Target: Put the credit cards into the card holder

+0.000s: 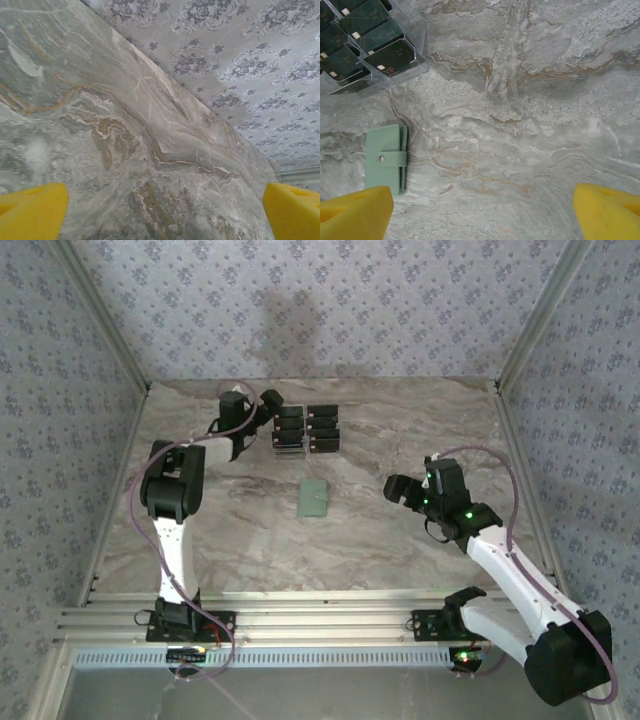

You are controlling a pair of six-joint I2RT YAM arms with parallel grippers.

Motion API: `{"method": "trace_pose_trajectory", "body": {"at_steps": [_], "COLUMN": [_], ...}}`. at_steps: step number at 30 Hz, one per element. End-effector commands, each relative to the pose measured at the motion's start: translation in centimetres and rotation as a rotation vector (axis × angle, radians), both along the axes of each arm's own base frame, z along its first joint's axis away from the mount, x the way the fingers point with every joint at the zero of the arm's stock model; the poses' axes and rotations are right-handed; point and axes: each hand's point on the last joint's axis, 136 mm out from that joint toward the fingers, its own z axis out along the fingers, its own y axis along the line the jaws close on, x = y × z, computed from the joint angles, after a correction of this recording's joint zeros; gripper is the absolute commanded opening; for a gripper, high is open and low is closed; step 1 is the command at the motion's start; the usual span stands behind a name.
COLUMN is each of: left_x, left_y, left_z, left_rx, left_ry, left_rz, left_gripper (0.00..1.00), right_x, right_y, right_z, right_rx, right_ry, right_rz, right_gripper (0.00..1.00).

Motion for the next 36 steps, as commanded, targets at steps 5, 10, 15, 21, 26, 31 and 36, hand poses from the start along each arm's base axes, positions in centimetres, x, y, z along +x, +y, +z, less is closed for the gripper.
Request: {"method": "trace_pose_trajectory", "body": {"at_steps": [5,10,15,21,26,31,36], "left_x": [1.3,1.0,0.5,-0.5,-1.2,-1.9,-3.1], "left_y": [-2.6,-4.2,-6.3,-9.1,-12.1,-15.3,-19.3], "left_z": [2.7,2.5,2.1,1.7,1.4,1.0,0.9], "left_rx": [-0.051,-0.056,-0.061,-0.077,-0.094,-0.112,-0.134], "left_ry": [-0.101,-0.097,-0.093,-0.093,-0.095,-0.094,-0.096], "left_rz": [-0.01,-0.038,-0.071,-0.097,-0.124,-0.15,-0.19], "left_gripper": [1.0,1.0,1.0,1.0,1.0,1.0,1.0], "right_x": [-0.4,-0.8,-1.1,-1.4,-1.6,-1.8,-1.9], "right_y": [-0.6,-0.8,-1.2,-1.7,-1.9,-2.0,-2.5], "right_z": [0.2,0.0,-0.1,-0.4,-0.9,-1.0,-0.7], "right_rx": [-0.04,-0.045,-0.044,-0.035,-0.018,0.0,-0.018], "right_ry": [0.0,0.01,0.015,0.01,0.02,0.013,0.001], "right_rz": [0.0,0.002,-0.011,-0.026,-0.038,-0.034,-0.054], "right_gripper": [0.95,0.95,0.95,0.96,0.96,0.98,1.0]}}
